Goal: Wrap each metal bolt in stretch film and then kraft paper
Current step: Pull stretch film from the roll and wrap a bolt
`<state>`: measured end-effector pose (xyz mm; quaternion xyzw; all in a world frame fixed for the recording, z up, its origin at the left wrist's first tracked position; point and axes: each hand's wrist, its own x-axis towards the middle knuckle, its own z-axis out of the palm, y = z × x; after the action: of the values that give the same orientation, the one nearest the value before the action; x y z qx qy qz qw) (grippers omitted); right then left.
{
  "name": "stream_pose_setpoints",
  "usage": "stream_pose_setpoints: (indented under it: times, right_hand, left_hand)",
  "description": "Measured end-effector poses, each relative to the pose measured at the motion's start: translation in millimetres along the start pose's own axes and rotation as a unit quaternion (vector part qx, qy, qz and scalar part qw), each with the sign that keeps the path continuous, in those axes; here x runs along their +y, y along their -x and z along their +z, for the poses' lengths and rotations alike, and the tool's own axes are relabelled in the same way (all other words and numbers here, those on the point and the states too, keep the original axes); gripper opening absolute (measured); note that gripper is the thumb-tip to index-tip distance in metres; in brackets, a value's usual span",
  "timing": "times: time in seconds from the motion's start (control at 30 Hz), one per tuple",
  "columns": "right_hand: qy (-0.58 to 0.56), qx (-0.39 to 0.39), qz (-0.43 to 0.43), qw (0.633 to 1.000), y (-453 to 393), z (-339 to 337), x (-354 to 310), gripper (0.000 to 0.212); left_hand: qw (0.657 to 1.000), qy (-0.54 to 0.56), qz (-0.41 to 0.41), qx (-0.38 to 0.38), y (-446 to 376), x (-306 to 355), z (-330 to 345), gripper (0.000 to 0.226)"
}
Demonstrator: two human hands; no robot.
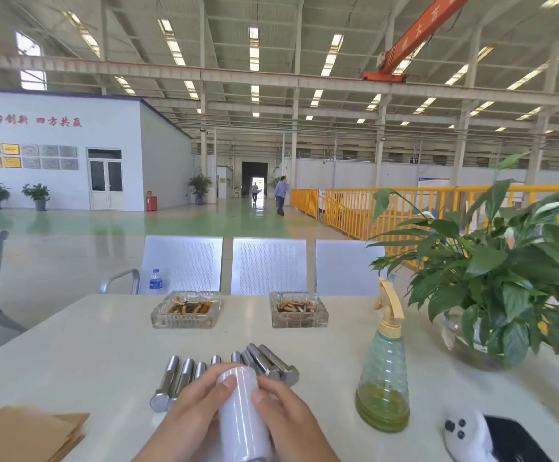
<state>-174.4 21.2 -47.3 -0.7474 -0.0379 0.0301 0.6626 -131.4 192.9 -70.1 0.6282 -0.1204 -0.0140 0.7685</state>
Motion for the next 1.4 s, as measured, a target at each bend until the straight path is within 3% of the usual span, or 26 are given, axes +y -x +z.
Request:
stream_pose_setpoints:
  times: [0.1,0.2,0.33,0.5,0.6,0.7,0.83,1.0,1.1,1.2,1.33,1.4]
  right_hand:
    - [-0.001,-0.031,-0.035,0.999,6,-1,3,0.059]
    - [0.006,-0.06,-0.052,0.997,10,-2,5,0.064]
    - [0.056,-0.006,-0.087,0.995,11,0,5,0.066]
    - [0.126,0.059,-0.106,0.985,14,2,4,0.045]
    - [0.083,0.08,-0.069,0.991,13,3,6,0.01]
    - [0.07,0.075,-0.038,0.994,12,4,8,0.012]
    - [0.087,0.044,-0.018,0.995,15,5,4,0.013]
    - [0.084,0.06,-0.032,0.994,15,4,4,0.004]
    - [0.09,0.029,-0.046,0.994,18,3,7,0.012]
    - [0.082,0.017,-0.054,0.995,17,5,6,0.001]
    - [0.101,-0.034,-0.078,0.991,17,7,5,0.057]
    - [0.086,-0.062,-0.095,0.99,18,7,3,0.065]
  left_hand:
    - [1.0,0.016,0.009,0.005,0,-1,3,0.039]
    - [0.999,0.021,0.018,0.03,5,1,7,0.034]
    - [0.998,-0.025,0.023,0.058,13,9,12,0.037]
    - [0.988,-0.083,0.036,0.129,16,17,14,0.033]
    - [0.982,-0.115,0.044,0.145,17,18,8,0.031]
    - [0.978,-0.126,0.054,0.158,12,13,4,0.005]
    - [0.975,-0.137,0.065,0.165,8,5,2,0.004]
    - [0.975,-0.147,0.051,0.157,9,6,1,0.003]
    - [0.969,-0.173,0.059,0.165,10,9,3,0.004]
    - [0.966,-0.19,0.059,0.167,14,13,5,0.018]
    - [0.964,-0.196,0.056,0.169,18,15,10,0.01]
    - [0.974,-0.164,0.04,0.149,20,14,15,0.016]
